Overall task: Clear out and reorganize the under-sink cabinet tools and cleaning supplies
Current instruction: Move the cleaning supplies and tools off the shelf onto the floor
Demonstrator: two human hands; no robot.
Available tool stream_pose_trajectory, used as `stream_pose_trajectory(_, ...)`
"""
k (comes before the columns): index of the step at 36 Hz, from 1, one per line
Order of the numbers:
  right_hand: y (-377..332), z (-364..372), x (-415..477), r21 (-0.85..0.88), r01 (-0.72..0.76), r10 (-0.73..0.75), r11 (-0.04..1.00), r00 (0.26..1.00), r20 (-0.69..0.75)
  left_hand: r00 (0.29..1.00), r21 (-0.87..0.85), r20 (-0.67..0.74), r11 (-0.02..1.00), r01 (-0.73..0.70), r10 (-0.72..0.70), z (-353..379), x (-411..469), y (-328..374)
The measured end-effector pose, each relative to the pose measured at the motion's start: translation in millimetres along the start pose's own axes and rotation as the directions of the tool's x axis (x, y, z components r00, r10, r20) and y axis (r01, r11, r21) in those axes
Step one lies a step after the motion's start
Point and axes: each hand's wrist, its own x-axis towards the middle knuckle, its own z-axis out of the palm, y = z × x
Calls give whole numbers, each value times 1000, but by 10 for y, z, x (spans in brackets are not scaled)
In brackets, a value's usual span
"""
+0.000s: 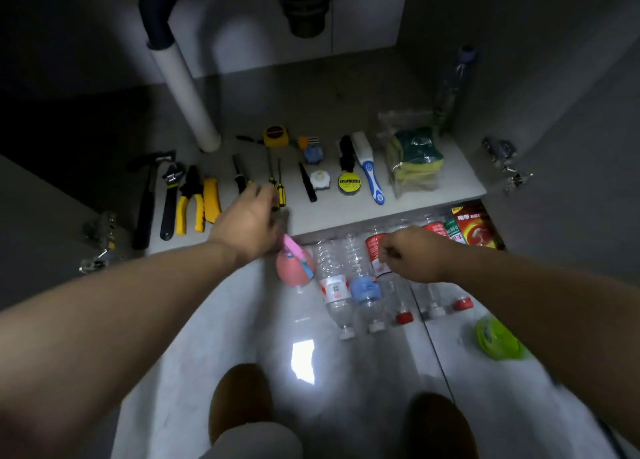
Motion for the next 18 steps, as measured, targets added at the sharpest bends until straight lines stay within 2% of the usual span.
stream_pose_trajectory(4,41,-213,25,16,-71,73,997,981,-180,991,-58,56,991,-118,121,-36,400,429)
stream_pose_trajectory(10,352,-718,185,43,-191,189,981,858,-477,970,-190,111,963,-192,215,197,855,992)
stream_pose_trajectory(13,582,-1039,305,55,-274,261,960,809,-527,966,-219,108,953,-208,236,341,986,1106)
stream_pose_trajectory(18,888,-1633,598,36,-397,346,917,745,-570,968,-145,93,965,-219,234,568,1059,1120)
